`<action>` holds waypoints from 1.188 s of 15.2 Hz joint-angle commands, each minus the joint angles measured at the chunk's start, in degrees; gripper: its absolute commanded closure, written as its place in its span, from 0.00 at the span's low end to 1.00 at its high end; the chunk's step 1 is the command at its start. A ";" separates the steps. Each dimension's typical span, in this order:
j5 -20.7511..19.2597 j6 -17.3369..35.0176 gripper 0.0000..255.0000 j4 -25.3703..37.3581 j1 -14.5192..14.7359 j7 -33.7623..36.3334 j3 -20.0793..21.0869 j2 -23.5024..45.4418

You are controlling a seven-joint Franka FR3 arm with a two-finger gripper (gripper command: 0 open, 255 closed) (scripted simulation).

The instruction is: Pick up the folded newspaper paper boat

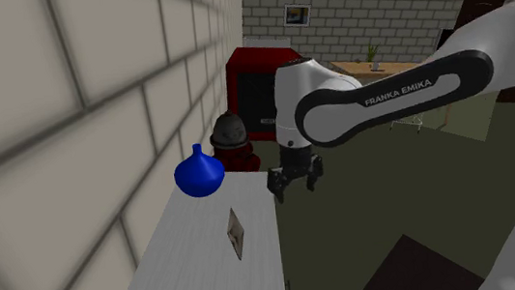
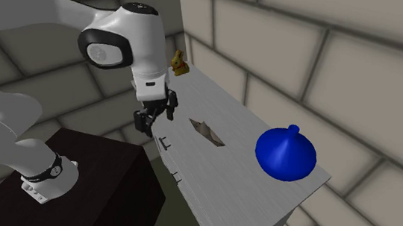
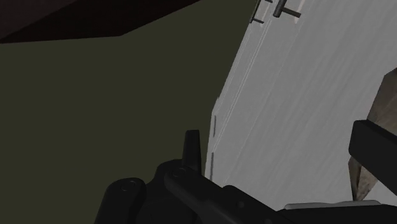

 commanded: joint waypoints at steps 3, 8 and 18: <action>-2.29 2.32 0.00 6.31 0.84 6.27 2.06 9.35; -6.01 2.92 0.00 16.39 2.98 13.23 2.94 21.09; -10.01 3.98 0.00 28.22 6.75 19.35 1.93 34.95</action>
